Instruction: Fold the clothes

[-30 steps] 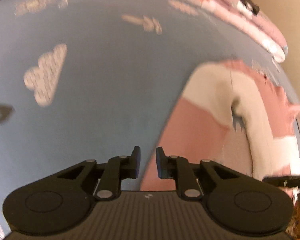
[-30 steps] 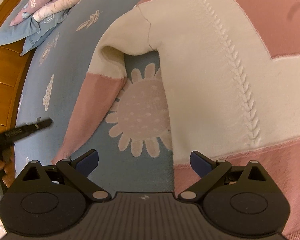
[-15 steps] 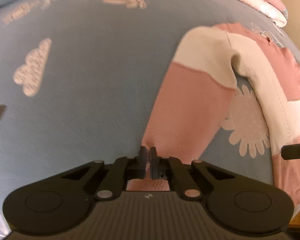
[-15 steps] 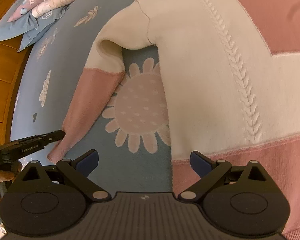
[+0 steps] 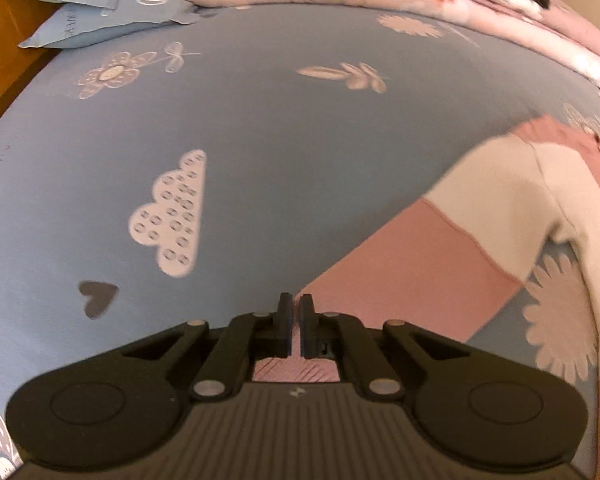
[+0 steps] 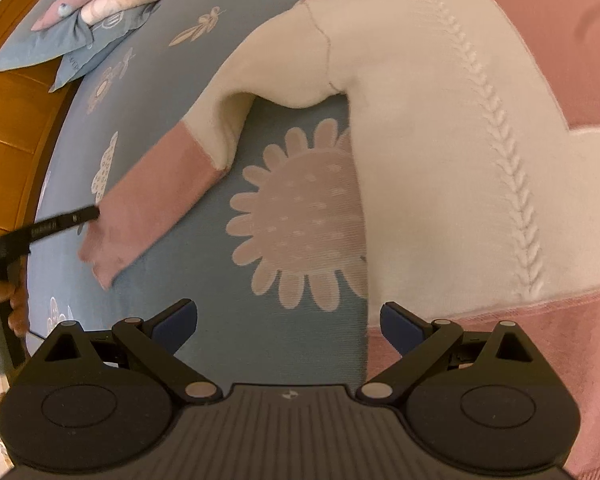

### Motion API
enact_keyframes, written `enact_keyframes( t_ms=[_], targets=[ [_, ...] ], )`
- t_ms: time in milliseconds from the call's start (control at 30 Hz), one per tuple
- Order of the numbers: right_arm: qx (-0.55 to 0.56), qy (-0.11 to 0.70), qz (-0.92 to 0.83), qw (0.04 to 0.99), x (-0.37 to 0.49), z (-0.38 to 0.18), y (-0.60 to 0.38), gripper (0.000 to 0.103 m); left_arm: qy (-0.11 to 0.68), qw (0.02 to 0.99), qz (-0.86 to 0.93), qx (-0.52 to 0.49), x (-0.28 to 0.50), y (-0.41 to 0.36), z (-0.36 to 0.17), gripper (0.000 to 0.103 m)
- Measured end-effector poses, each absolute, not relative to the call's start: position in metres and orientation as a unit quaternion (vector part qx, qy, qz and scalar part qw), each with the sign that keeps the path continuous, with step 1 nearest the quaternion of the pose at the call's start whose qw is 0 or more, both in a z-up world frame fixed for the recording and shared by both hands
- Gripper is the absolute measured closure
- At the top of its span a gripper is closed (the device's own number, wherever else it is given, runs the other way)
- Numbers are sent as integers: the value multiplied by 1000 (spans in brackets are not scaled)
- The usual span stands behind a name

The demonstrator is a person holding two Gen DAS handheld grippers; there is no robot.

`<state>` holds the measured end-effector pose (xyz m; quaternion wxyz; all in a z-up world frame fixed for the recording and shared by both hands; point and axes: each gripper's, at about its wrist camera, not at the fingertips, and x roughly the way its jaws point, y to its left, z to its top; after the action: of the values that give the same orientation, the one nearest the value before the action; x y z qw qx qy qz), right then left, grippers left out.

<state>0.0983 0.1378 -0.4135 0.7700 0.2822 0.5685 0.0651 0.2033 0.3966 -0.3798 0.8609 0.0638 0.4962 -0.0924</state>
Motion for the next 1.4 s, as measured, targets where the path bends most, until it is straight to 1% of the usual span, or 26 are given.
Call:
enact_keyframes(
  t_ms=[533,600,667,733,767,800,833,1033,1067,1133,1167,1267,1300,1400],
  targets=[
    [281,572,76,767,110,-415,153,3,484,870,-39,82,255,421,-397,102],
    [281,572,75,767,110,-416,155,3,494,868,-33,39,263,433,-399,100],
    [280,573,78,766,111,-415,156,3,497,867,-34,-8,264,446,-398,94],
    [280,571,79,768,112,-413,156,3,491,869,-29,-48,255,458,-394,86],
    [280,571,80,767,113,-413,156,3,492,867,-27,-73,250,465,-394,79],
    [281,572,81,767,114,-413,156,3,490,866,-24,-101,241,472,-394,76],
    [282,570,81,767,115,-413,155,3,489,863,-22,-124,235,478,-396,71],
    [285,571,77,766,121,-417,151,3,498,849,7,-175,208,490,-422,69],
    [283,573,77,765,121,-417,151,3,489,853,7,-184,205,490,-425,60],
    [279,575,77,765,122,-418,151,3,475,856,-4,-204,203,487,-426,46],
    [277,577,76,764,122,-419,151,3,474,856,-6,-205,203,484,-427,47],
    [275,582,74,762,124,-421,152,3,489,864,-16,-119,207,461,-423,84],
    [274,582,72,762,124,-422,152,3,487,866,-19,-113,209,458,-420,87],
    [275,577,76,765,127,-418,154,3,469,879,-4,-85,211,454,-406,87]
  ],
)
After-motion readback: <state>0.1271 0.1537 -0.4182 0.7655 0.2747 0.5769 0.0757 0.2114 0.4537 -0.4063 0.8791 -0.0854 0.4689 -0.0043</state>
